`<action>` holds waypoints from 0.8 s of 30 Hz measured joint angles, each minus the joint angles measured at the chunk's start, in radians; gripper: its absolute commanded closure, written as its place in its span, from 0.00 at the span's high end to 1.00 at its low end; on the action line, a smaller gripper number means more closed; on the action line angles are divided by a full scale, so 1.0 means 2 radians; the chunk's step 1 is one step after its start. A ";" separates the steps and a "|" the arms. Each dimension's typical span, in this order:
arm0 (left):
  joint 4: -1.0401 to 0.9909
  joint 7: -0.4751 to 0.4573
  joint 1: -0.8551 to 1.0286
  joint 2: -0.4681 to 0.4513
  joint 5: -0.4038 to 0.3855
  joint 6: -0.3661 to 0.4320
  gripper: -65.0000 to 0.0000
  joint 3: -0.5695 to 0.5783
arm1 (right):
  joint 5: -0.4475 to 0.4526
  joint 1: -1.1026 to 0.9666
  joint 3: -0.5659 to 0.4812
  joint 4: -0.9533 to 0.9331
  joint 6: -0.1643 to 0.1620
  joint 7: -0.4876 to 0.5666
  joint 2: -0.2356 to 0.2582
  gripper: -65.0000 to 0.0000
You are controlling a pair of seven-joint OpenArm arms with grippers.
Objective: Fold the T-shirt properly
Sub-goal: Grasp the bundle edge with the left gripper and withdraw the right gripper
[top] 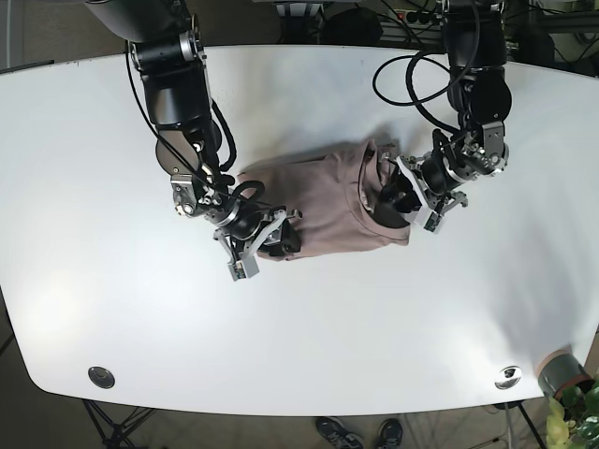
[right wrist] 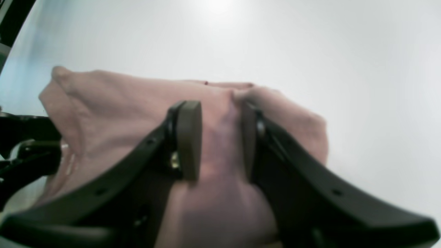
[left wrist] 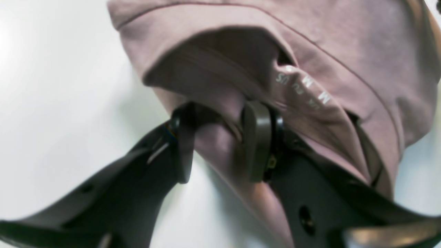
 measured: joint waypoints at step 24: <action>0.188 0.019 0.091 0.001 0.022 0.006 0.33 0.002 | -0.019 0.035 0.002 0.089 -0.015 -0.080 0.020 0.29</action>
